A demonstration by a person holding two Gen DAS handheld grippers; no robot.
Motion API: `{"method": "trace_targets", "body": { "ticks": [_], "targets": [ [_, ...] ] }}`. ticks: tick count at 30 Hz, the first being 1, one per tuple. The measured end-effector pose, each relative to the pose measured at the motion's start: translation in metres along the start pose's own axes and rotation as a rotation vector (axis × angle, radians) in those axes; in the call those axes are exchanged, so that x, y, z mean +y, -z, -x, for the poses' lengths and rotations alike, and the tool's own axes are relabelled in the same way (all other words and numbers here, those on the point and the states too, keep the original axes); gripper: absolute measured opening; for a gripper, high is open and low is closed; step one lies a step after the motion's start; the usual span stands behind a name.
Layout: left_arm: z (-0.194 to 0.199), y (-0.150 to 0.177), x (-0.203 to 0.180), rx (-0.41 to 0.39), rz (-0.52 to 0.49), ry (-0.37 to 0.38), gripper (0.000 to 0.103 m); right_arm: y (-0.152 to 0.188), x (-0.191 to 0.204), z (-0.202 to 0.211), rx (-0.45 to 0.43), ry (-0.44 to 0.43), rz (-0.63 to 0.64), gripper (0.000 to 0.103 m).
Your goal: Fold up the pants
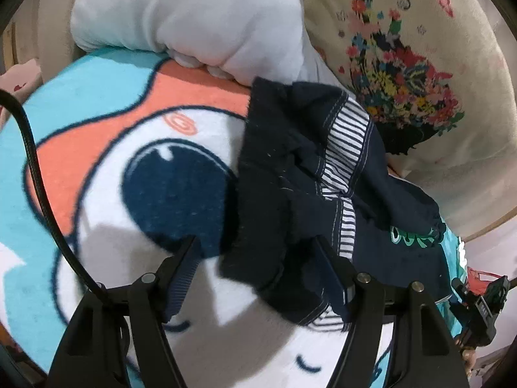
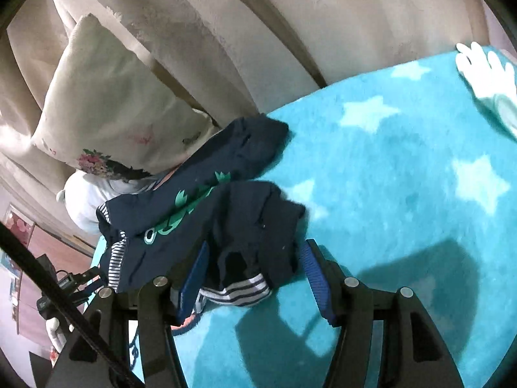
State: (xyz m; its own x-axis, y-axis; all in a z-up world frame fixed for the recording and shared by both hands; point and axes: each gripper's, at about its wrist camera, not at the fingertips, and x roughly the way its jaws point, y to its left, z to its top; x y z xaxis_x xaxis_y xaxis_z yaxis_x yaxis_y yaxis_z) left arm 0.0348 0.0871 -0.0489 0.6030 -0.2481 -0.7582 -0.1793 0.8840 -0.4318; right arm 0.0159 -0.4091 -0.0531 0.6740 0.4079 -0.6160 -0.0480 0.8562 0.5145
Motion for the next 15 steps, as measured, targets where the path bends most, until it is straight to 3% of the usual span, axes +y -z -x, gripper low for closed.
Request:
{"method": "trace_targets", "body": {
  "ticks": [2,6,7,8,9,10,11,15],
  "targets": [
    [-0.013,-0.001,-0.005,0.021,0.001,0.006,0.073,0.003,0.005,-0.01,0.009,-0.003,-0.004,0.067],
    [-0.025,-0.001,-0.023,-0.026,-0.053,-0.055,0.076,0.006,0.025,-0.029,-0.04,0.053,0.052,0.07],
    [-0.028,0.0,-0.03,-0.023,-0.085,-0.071,0.061,0.005,0.031,-0.033,-0.051,0.072,0.075,0.071],
    [-0.03,0.001,-0.035,-0.02,-0.114,-0.096,0.033,0.005,0.035,-0.036,-0.048,0.077,0.086,0.065],
    [-0.031,0.002,-0.039,-0.009,-0.133,-0.11,0.028,0.005,0.041,-0.04,-0.034,0.072,0.11,0.053],
    [-0.031,0.002,-0.04,0.006,-0.13,-0.093,0.025,0.004,0.041,-0.045,-0.007,0.052,0.11,0.018],
    [-0.027,0.001,-0.039,0.008,-0.123,-0.079,0.022,0.004,0.041,-0.049,0.032,0.017,0.092,0.015],
    [-0.005,0.001,-0.029,0.007,-0.092,-0.021,0.02,0.004,0.038,-0.029,-0.006,-0.015,0.086,0.014]
  ]
}}
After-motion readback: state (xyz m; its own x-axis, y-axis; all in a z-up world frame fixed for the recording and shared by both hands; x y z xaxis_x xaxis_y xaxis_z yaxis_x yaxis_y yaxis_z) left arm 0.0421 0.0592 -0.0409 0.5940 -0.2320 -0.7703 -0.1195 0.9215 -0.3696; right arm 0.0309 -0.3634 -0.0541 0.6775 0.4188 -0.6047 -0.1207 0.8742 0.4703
